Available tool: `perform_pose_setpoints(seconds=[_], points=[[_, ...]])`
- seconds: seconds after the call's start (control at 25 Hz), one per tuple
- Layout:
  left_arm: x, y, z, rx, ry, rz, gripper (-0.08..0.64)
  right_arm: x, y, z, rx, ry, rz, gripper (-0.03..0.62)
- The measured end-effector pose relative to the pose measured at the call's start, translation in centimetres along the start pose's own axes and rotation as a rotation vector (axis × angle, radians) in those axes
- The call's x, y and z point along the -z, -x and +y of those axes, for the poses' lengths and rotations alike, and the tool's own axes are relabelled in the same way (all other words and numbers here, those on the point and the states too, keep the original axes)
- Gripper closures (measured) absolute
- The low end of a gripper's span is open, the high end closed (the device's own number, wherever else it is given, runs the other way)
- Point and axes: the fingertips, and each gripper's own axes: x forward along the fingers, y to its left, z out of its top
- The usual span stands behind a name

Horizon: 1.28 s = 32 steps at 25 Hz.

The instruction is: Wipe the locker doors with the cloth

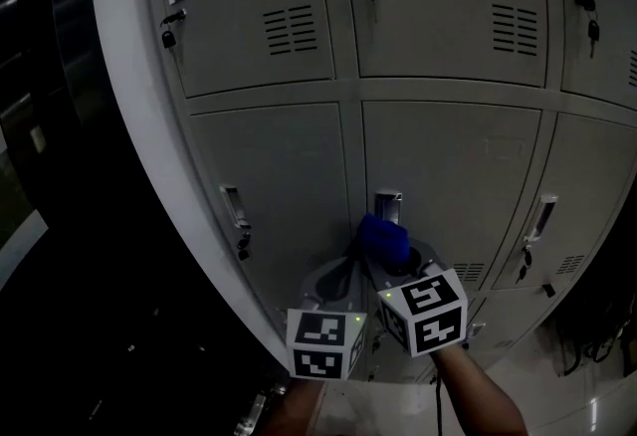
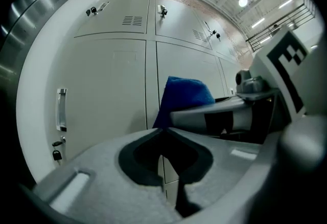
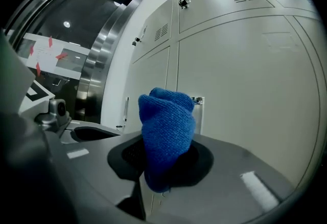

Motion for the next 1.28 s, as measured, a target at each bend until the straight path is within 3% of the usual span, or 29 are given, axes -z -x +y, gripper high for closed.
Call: perform_pose_setpoints(seconds=[0.8, 1.28], points=[[-1.3, -3.8, -9.5, 0.151, 0.006, -0.012, 0.56, 1.0, 8.9, -13.0, 0.26, -0.043, 0.018, 0.509], [-2.0, -4.4, -12.5, 0.181, 0.009, -0.018, 0.56, 2.0, 12.8, -17.5, 0.359, -0.019, 0.045, 0.509]])
